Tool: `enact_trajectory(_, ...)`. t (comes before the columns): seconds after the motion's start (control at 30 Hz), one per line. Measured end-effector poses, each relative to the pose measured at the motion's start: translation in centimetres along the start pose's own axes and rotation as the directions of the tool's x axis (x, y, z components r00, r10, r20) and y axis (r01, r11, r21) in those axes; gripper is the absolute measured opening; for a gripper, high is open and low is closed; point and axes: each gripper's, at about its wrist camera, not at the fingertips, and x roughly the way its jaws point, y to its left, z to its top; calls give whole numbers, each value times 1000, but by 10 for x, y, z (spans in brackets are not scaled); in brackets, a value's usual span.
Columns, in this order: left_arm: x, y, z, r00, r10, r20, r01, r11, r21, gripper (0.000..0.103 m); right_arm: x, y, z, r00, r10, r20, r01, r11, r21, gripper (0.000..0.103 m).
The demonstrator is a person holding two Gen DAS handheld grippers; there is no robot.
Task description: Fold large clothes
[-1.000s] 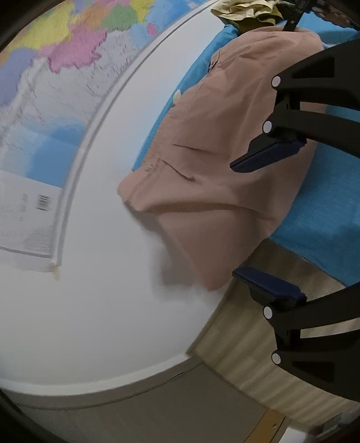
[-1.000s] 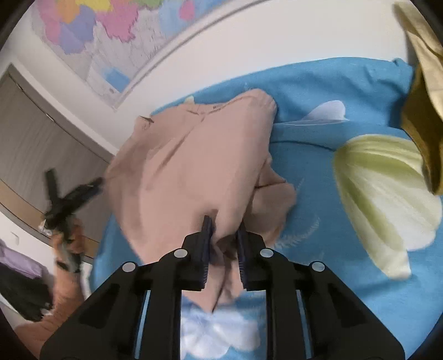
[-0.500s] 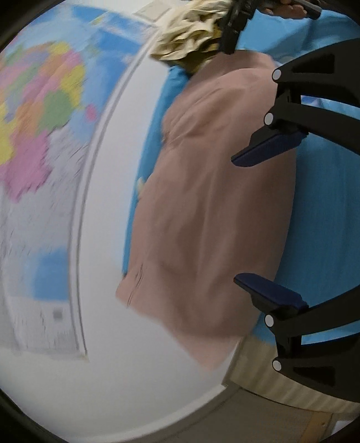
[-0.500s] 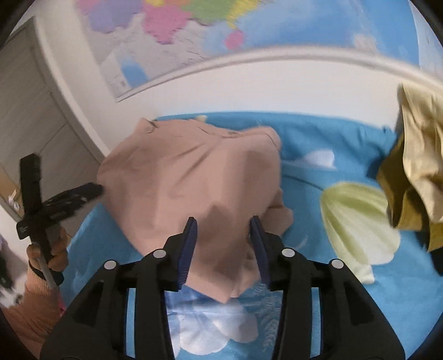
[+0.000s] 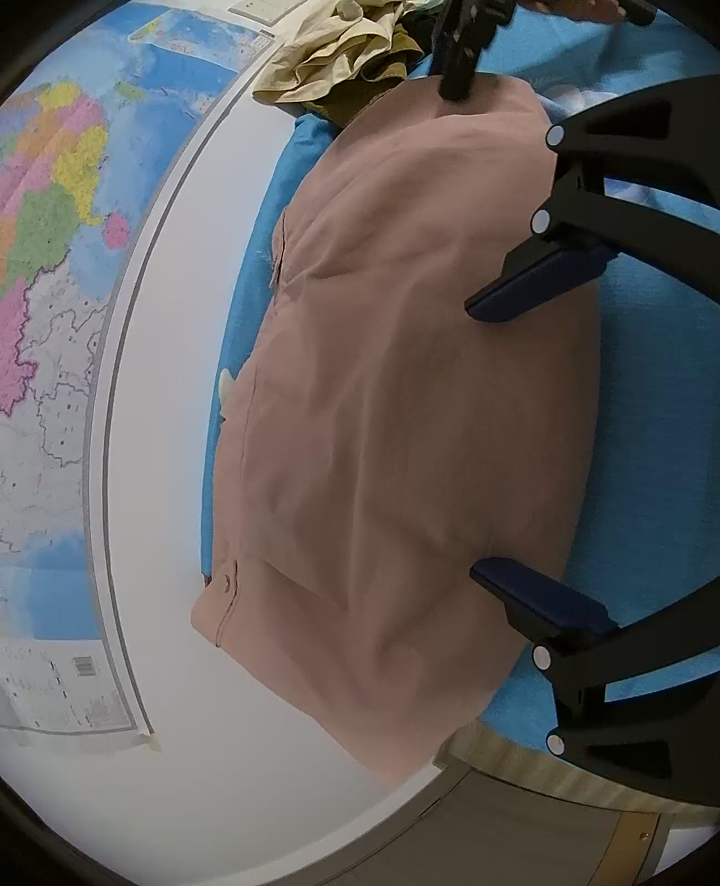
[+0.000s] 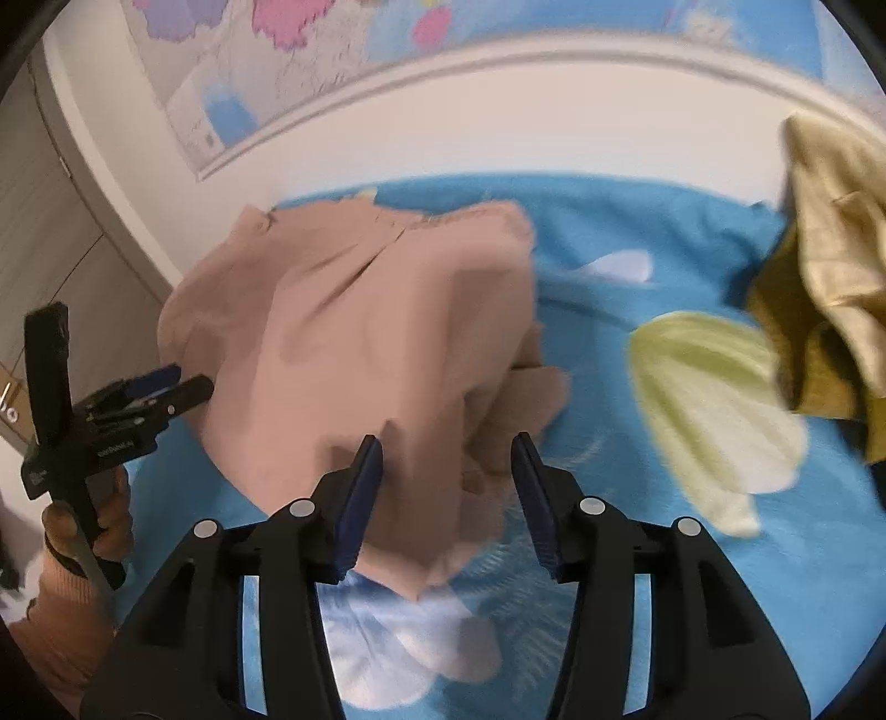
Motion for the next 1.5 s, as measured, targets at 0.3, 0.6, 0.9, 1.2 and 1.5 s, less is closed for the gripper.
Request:
enact_trajectory(0.3,-7,-16,-5,1000,6,16,-5,1000,-16,85,-9,57,-3,997,56,59,-43,979,-200,49)
enact_trajectory(0.6,-3,-28,-13,999,47,7,-46,999,-21,92,33,64,-16,1000,17,-4,-18,977,-213,50)
enact_trajectory(0.9,-16,-41,-18,997,74,33,-74,997,-26,96,8,62,-18,998,11,57,1,980,-201,65)
enact_trajectory(1.2,-40,-54,-22,990,105,90,-102,994,-29,96,-9,65,-23,993,4,117,20,978,-209,81)
enact_trajectory(1.5,-62,-68,-27,985,111,136,-107,994,-37,96,-29,67,-31,984,3,177,36,976,-213,98)
